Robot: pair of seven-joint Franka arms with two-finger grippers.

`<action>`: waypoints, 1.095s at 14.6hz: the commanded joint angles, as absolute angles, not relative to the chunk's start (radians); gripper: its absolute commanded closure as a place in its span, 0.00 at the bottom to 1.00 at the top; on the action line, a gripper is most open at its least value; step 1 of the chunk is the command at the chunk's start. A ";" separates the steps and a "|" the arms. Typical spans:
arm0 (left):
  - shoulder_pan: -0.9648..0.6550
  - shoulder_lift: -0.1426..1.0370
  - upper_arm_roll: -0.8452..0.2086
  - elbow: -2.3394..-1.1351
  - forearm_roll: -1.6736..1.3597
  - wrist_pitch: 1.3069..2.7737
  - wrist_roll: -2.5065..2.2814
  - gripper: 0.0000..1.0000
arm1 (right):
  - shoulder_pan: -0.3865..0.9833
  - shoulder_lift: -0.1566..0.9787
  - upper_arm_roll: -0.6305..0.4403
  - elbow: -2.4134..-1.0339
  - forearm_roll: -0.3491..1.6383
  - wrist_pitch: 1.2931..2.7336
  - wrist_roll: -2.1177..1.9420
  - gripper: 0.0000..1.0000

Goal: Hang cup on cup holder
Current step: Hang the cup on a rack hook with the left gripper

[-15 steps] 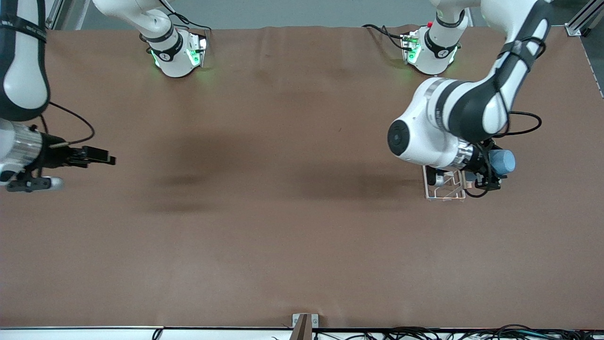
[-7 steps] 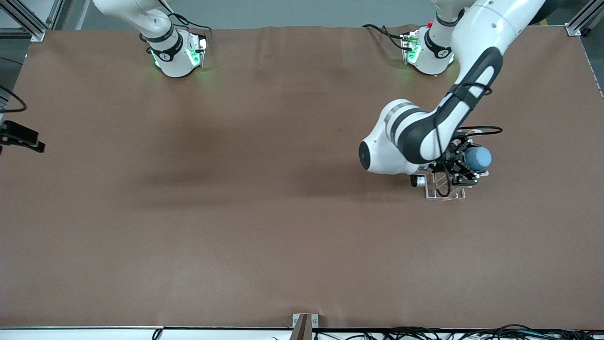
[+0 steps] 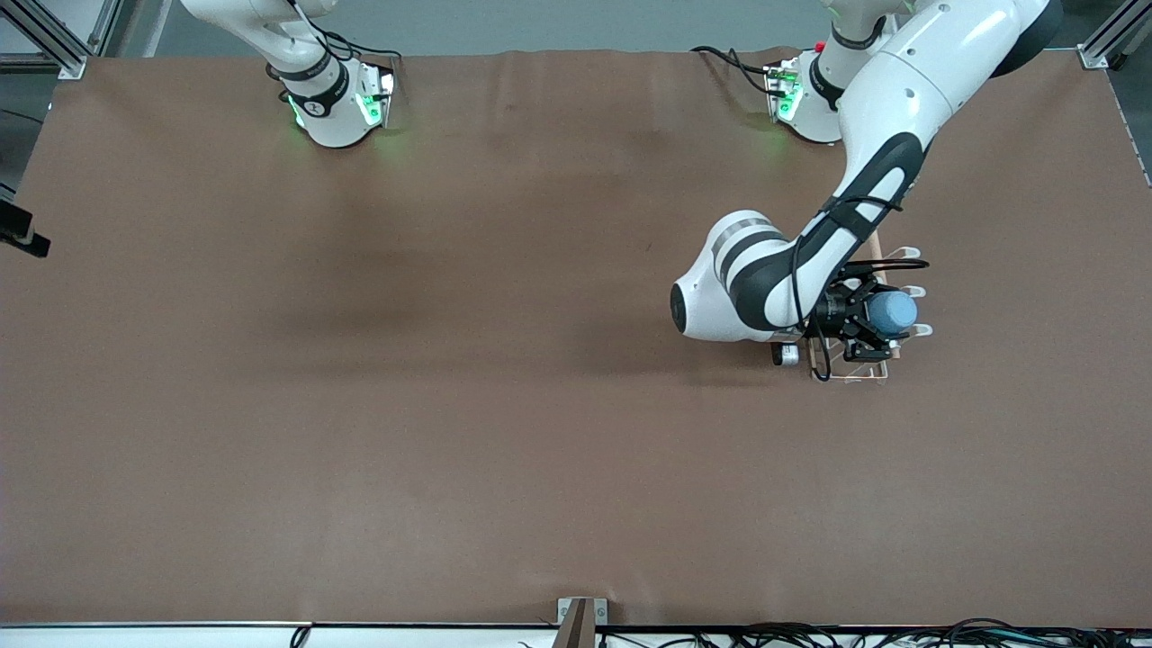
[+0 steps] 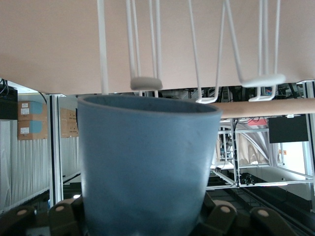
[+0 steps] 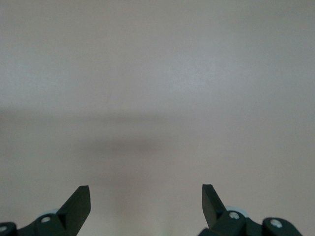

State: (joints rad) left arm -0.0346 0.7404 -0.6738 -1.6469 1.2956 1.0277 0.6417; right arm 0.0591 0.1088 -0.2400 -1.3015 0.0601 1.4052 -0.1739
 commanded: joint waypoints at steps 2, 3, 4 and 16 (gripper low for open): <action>-0.046 0.770 -0.661 -1.637 1.321 1.005 0.582 0.84 | 0.005 0.019 -0.122 -1.400 -0.032 1.422 -0.080 0.00; -0.051 0.778 -0.652 -1.635 1.321 1.005 0.548 0.82 | -0.012 0.012 -0.101 -1.414 -0.043 1.425 -0.068 0.00; -0.051 0.779 -0.649 -1.635 1.319 1.005 0.508 0.71 | -0.024 0.002 -0.095 -1.430 -0.043 1.431 -0.067 0.00; -0.117 0.761 -0.705 -1.272 1.295 1.095 0.285 0.00 | -0.058 -0.025 -0.078 -1.519 -0.029 1.500 -0.104 0.00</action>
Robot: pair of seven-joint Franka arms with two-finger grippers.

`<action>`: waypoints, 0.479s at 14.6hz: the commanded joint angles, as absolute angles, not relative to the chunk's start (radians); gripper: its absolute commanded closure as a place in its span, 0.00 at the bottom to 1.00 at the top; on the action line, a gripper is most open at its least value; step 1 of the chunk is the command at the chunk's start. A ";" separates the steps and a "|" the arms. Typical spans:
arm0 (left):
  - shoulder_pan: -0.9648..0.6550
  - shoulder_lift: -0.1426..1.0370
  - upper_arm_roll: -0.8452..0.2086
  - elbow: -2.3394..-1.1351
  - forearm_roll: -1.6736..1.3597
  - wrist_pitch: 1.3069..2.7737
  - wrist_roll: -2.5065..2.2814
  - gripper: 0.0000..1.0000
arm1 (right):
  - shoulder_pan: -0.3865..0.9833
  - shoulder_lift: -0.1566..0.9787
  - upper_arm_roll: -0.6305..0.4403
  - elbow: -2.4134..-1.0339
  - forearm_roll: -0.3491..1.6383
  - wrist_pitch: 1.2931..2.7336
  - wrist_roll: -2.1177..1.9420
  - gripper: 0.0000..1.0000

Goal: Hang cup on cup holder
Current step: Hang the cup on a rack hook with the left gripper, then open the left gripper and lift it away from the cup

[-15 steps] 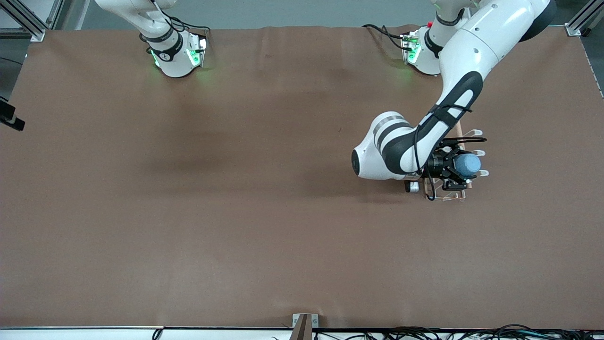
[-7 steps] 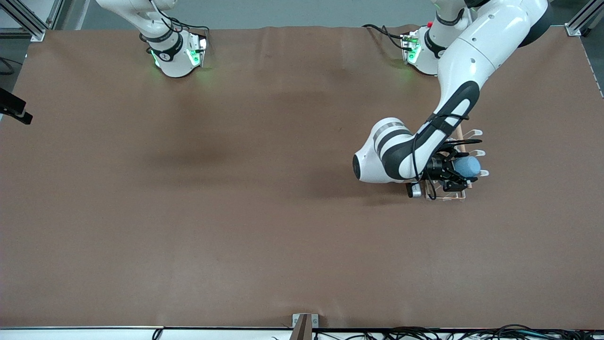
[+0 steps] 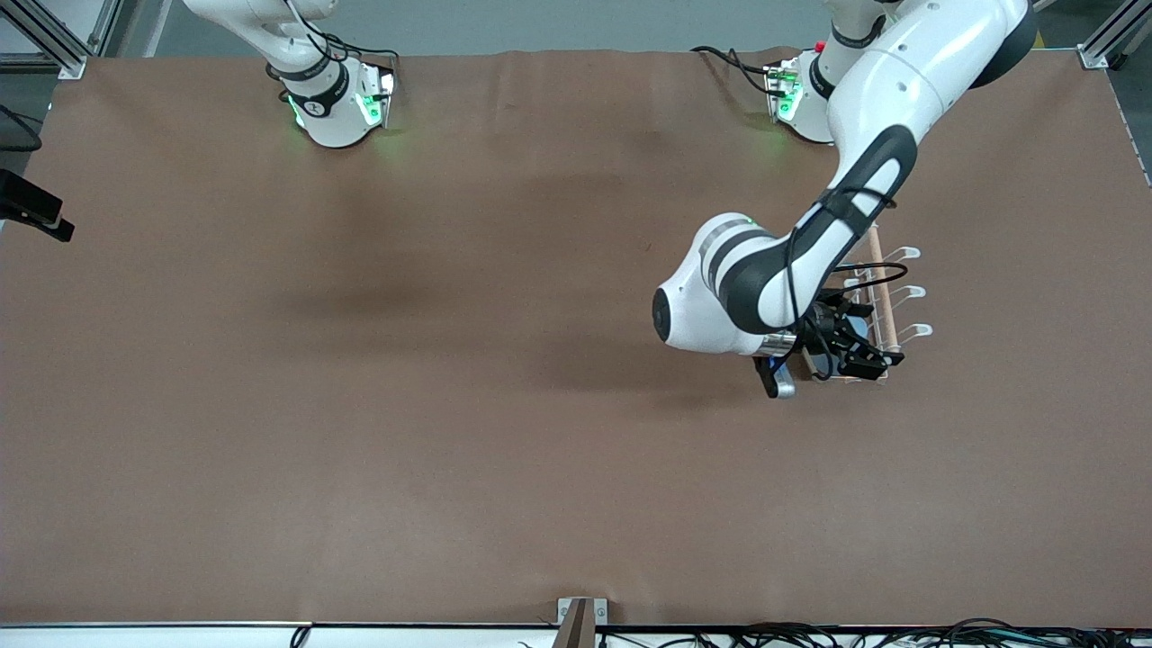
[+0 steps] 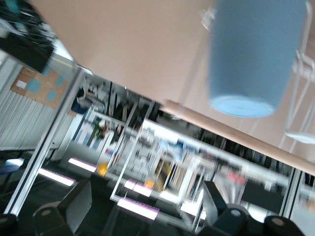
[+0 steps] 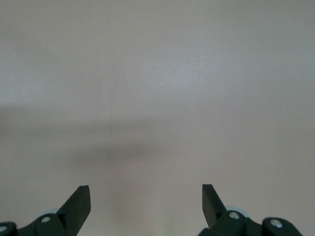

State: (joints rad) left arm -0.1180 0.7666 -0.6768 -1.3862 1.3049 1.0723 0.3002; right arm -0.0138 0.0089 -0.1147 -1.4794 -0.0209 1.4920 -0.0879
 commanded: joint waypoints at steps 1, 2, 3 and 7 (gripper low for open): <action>-0.107 0.758 -0.725 -1.226 1.295 1.123 0.266 0.00 | -0.098 -0.025 -0.036 -1.520 -0.029 1.500 -0.104 0.00; -0.095 0.747 -0.742 -1.198 1.289 1.178 0.261 0.00 | -0.138 -0.025 0.009 -1.522 -0.029 1.502 -0.104 0.00; -0.088 0.732 -0.750 -1.193 1.270 1.225 0.258 0.00 | -0.152 -0.025 0.026 -1.526 -0.029 1.502 -0.104 0.00; -0.081 0.658 -0.750 -1.177 1.122 1.284 0.102 0.00 | -0.150 -0.038 0.026 -1.558 -0.029 1.502 -0.103 0.00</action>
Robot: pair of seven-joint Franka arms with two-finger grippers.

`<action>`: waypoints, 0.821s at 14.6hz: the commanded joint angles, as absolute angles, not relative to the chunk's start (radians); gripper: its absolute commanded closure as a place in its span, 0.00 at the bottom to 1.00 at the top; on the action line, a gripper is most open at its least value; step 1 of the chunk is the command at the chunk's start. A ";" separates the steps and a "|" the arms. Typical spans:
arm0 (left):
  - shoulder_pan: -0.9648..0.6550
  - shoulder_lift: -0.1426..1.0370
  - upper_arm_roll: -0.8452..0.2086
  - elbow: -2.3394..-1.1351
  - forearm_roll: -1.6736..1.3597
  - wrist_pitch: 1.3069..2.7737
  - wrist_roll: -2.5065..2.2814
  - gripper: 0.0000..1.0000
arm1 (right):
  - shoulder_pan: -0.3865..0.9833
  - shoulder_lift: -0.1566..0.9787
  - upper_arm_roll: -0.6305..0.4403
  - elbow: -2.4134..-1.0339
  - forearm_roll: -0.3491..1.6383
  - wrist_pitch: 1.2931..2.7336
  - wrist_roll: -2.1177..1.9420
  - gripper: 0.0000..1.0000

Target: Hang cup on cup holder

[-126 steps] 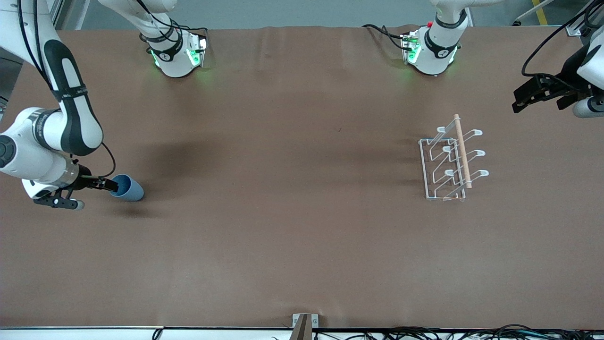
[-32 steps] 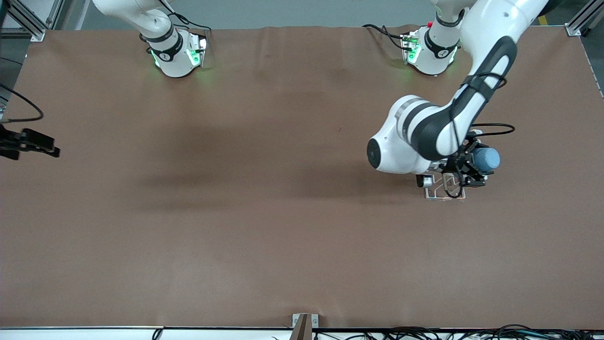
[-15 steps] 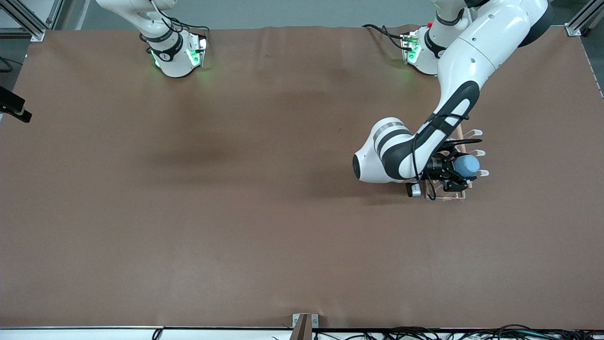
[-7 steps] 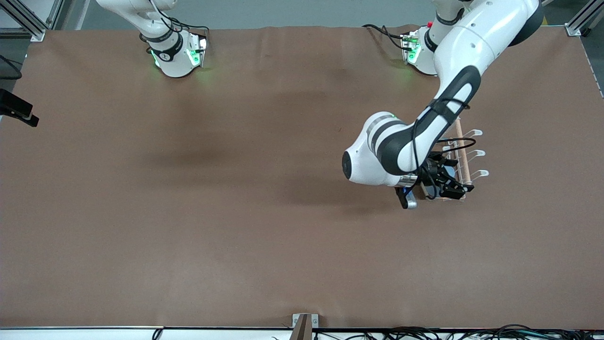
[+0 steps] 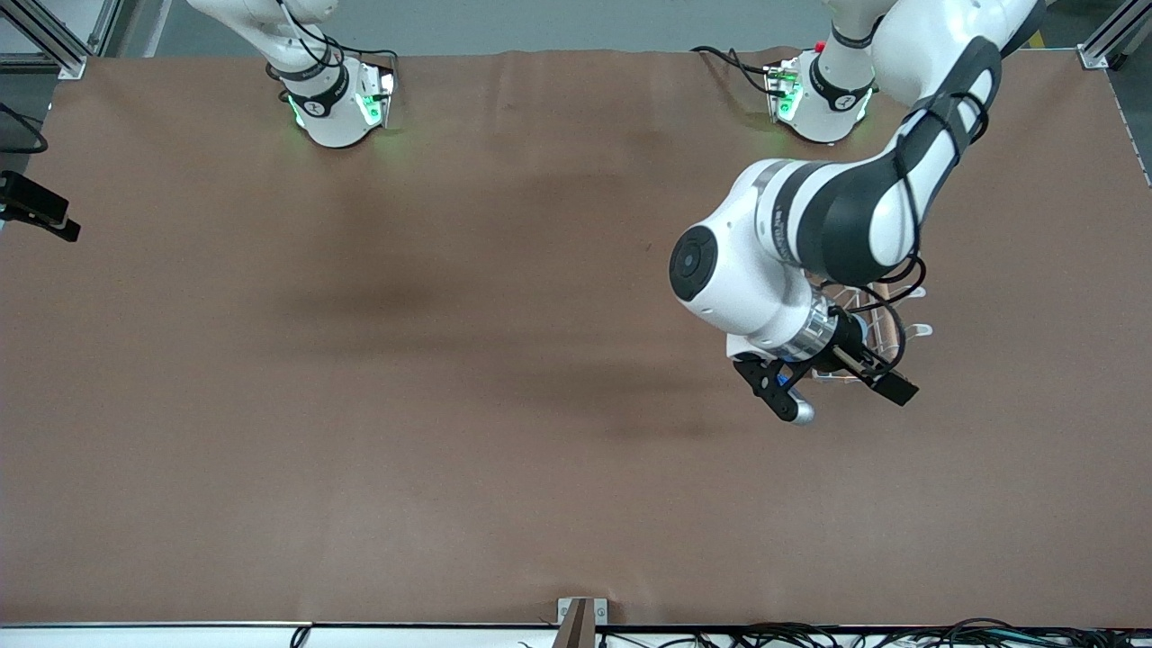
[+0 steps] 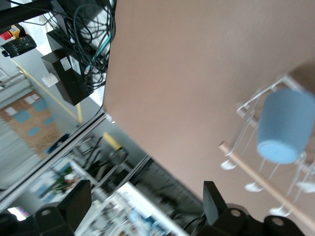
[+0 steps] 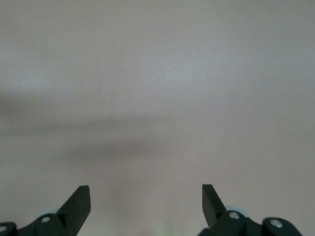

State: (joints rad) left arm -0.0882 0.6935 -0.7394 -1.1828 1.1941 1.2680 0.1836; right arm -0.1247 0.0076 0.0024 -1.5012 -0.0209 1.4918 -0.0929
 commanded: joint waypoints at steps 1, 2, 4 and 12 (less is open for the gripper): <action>-0.071 0.631 -0.750 -1.177 1.062 1.285 0.019 0.00 | -0.150 -0.047 0.026 -1.571 -0.029 1.508 -0.103 0.00; -0.066 0.614 -0.750 -1.177 1.001 1.287 -0.042 0.00 | -0.150 -0.048 0.026 -1.572 -0.029 1.512 -0.103 0.00; -0.035 0.565 -0.750 -1.178 0.898 1.307 -0.127 0.00 | -0.150 -0.046 0.025 -1.572 -0.029 1.513 -0.103 0.00; 0.135 0.329 -0.660 -1.206 0.478 1.403 -0.255 0.00 | -0.149 -0.043 0.014 -1.565 -0.014 1.522 -0.092 0.00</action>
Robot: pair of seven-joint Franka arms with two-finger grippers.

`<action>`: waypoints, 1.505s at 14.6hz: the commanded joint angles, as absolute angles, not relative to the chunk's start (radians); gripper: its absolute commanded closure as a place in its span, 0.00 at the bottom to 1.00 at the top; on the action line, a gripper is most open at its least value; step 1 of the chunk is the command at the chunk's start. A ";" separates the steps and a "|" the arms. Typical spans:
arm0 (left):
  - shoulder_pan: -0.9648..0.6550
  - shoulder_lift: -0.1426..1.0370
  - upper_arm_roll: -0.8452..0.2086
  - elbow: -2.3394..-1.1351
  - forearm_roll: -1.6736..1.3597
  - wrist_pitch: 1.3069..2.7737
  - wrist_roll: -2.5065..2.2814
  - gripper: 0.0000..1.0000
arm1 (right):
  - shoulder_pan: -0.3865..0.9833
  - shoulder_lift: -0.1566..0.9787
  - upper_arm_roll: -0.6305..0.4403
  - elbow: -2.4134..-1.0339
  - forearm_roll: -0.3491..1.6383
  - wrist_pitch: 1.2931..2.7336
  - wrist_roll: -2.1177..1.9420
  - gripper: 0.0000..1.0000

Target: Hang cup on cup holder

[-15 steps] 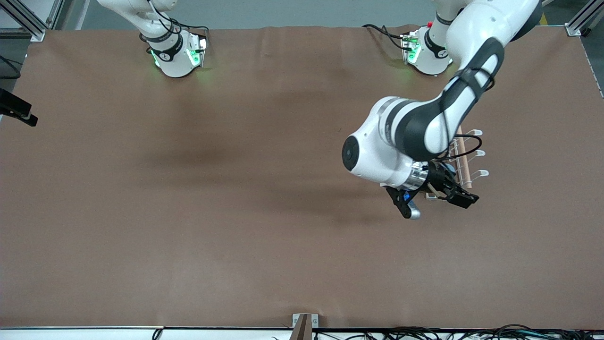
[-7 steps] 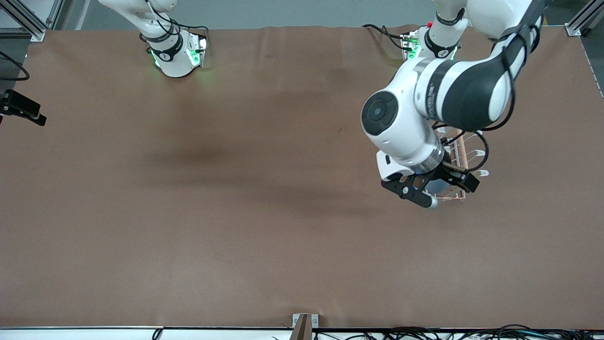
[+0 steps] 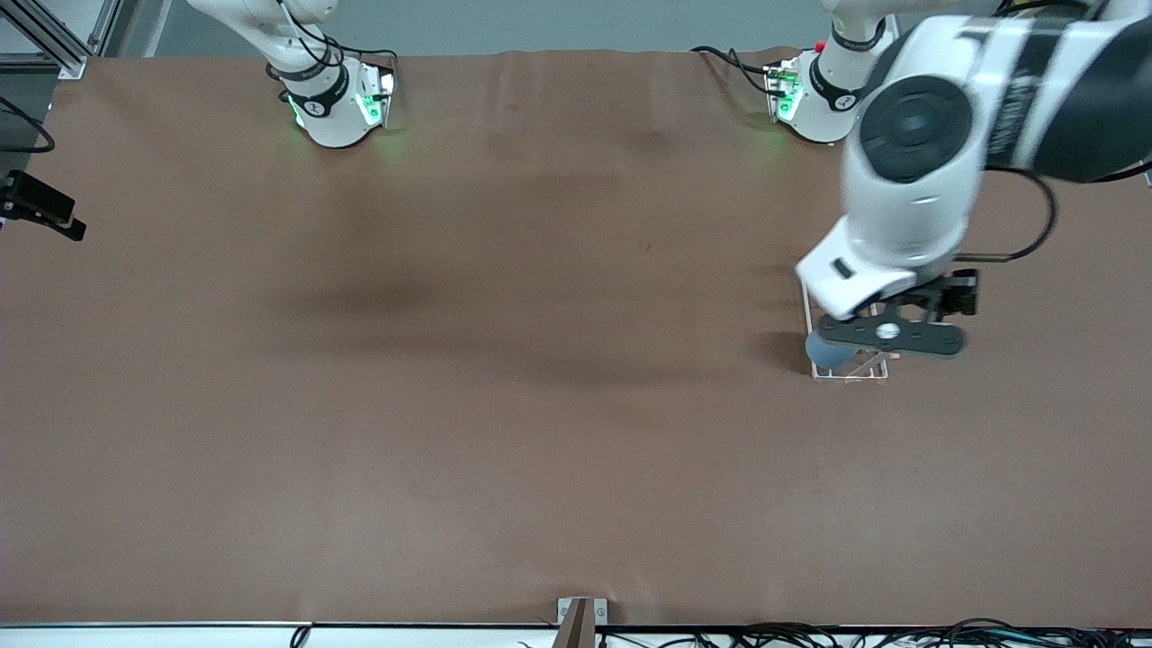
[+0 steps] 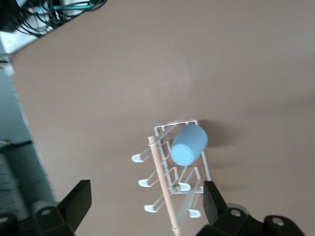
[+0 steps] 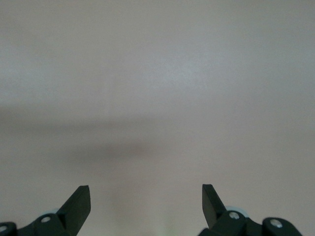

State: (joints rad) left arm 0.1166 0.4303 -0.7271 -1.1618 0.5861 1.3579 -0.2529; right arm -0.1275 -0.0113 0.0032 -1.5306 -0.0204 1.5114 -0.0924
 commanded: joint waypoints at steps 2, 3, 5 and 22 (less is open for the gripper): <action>0.109 0.238 -0.512 -1.258 0.295 1.427 -0.242 0.00 | -0.140 -0.043 -0.006 -1.566 -0.002 1.517 -0.092 0.00; 0.083 0.203 -0.438 -1.281 0.226 1.427 -0.242 0.00 | -0.126 -0.043 -0.009 -1.566 -0.006 1.522 -0.092 0.00; 0.035 0.141 -0.310 -1.319 0.134 1.427 -0.235 0.00 | -0.123 -0.043 -0.009 -1.566 -0.011 1.522 -0.092 0.00; -0.040 -0.078 -0.087 -1.575 0.025 1.476 -0.098 0.00 | -0.101 -0.043 -0.034 -1.565 -0.014 1.528 -0.091 0.00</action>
State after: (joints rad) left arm -0.0323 -0.0745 -0.0917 -1.5745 0.0284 1.4637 -0.1143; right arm -0.1124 -0.0118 -0.0236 -1.5319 -0.0170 1.5146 -0.0920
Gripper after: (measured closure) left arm 0.000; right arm 0.000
